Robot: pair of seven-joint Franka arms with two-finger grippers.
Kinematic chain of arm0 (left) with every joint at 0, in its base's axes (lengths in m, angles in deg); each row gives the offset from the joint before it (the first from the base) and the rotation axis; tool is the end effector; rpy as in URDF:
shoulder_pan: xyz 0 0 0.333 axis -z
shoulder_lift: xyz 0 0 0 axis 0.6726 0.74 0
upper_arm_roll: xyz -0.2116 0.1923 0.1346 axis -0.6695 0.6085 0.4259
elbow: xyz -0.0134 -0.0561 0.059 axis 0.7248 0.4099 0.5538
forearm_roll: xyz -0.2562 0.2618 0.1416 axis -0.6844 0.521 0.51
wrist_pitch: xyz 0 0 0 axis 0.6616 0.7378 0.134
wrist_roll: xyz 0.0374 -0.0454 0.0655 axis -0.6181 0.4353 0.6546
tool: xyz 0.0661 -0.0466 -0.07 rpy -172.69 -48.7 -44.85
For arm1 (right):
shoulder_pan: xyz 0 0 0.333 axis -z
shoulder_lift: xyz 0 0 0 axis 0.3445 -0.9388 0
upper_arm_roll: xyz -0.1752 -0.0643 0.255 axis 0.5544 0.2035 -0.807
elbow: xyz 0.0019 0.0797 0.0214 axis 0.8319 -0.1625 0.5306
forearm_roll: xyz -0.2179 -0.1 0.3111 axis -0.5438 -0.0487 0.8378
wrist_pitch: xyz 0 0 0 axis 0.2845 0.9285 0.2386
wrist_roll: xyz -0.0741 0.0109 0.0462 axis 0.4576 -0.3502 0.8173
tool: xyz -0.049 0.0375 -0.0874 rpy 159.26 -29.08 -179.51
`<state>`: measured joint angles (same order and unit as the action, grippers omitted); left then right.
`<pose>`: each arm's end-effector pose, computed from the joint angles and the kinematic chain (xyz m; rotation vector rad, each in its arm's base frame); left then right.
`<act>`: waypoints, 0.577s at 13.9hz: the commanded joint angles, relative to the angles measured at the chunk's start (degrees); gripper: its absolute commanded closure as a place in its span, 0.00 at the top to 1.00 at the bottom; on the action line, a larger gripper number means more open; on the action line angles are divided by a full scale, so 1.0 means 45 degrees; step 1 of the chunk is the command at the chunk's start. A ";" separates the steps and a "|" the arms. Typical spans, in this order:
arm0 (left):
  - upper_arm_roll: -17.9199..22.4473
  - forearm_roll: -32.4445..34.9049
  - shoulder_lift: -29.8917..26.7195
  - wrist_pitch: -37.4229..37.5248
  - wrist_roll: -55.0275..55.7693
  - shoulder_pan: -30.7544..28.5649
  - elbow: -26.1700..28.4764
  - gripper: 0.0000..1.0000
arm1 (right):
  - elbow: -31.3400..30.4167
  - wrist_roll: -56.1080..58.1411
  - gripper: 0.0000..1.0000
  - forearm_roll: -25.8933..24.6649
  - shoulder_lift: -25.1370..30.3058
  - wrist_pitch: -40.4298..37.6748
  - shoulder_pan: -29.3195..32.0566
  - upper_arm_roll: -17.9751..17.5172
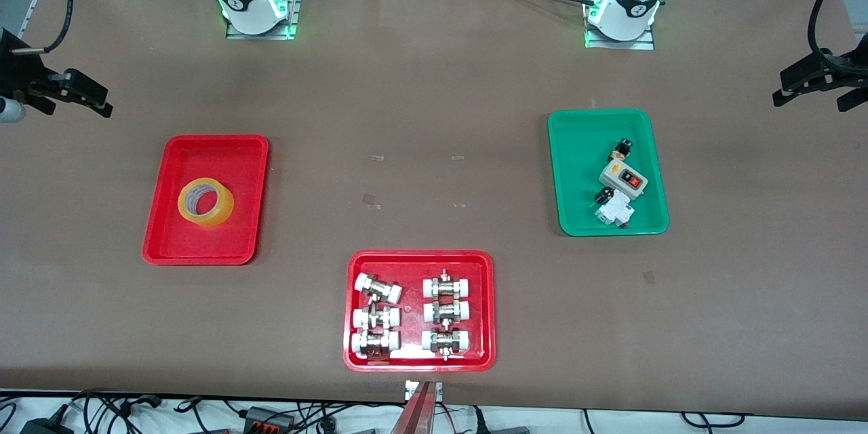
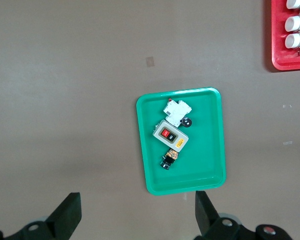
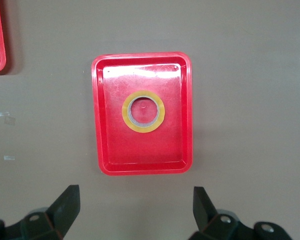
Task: Left arm passes tape to right arm into tray
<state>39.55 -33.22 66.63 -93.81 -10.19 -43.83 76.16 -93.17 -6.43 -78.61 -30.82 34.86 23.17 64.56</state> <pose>0.5523 0.0279 0.6525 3.1025 -0.0866 -0.0377 0.5325 -0.0356 0.5860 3.1261 -0.0525 0.0278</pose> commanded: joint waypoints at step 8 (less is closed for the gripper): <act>0.0026 0.0039 0.0159 0.0184 -0.0228 0.0015 -0.0397 1.00 | -0.0033 0.0175 1.00 0.0214 0.0231 -0.0199 0.0053 -0.0135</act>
<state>39.55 -33.22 66.63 -93.81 -10.19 -43.83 76.16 -93.17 -6.15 -78.60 -30.48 34.66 23.06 64.02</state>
